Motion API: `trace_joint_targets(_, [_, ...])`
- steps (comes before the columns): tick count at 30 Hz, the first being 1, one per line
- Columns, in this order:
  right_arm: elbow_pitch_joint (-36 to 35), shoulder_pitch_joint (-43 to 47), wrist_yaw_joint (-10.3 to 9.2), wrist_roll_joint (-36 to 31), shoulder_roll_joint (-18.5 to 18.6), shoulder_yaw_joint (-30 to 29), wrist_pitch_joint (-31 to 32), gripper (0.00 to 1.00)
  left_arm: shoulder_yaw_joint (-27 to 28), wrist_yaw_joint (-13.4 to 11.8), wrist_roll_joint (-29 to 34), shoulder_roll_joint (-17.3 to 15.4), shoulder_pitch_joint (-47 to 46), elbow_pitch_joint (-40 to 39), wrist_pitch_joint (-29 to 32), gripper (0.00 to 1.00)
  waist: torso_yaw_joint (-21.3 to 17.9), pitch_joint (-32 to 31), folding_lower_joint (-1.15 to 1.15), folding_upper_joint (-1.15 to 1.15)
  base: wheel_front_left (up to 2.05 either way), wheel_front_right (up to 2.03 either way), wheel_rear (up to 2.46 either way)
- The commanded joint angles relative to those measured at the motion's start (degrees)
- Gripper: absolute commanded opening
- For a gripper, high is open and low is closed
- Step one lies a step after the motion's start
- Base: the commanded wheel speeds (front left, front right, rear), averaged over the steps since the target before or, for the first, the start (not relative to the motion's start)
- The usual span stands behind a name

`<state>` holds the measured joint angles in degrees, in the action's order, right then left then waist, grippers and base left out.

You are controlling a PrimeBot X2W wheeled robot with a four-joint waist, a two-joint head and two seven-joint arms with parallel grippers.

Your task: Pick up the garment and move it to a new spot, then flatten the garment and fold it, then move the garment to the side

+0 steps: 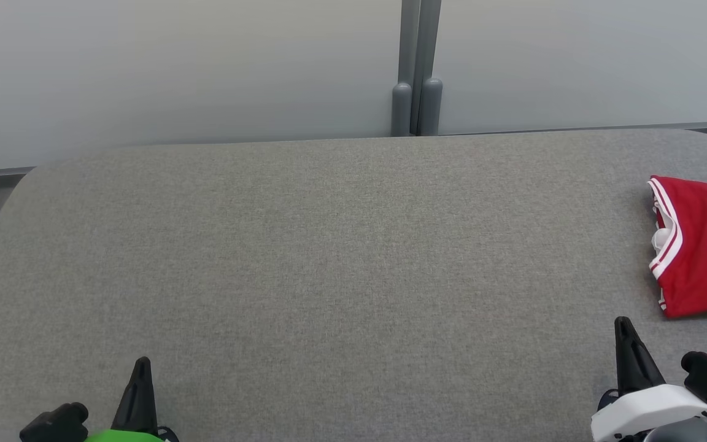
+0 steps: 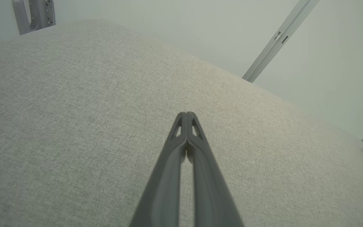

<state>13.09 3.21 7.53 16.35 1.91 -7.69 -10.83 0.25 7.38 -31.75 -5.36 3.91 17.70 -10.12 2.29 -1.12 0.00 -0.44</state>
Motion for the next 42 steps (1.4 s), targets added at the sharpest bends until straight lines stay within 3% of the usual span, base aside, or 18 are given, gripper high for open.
trace_joint_targets(1, [-0.72, -1.54, -0.01, 2.49, 0.38, 0.17, 0.37, 0.0, 0.64, 0.02, -1.92, -0.19, -2.07, -1.01, 0.4, 0.0, -0.02, 0.01, 0.0, 0.06, 0.0, 0.0, 0.0])
trace_joint_targets(24, [0.12, -4.58, -0.02, 25.12, 0.63, 1.28, 5.03, 0.0, 3.18, 0.06, -19.83, 0.6, -4.9, -1.72, 5.9, 0.0, -0.5, 0.29, 0.0, 0.14, 0.0, 0.0, 0.0])
trace_joint_targets(42, [0.7, -6.48, -0.01, 38.62, 0.76, 1.9, 7.88, 0.0, 4.75, 0.09, -30.54, 1.12, -6.7, -2.14, 9.2, 0.0, -0.85, 0.49, 0.0, 0.2, 0.0, 0.0, 0.0])
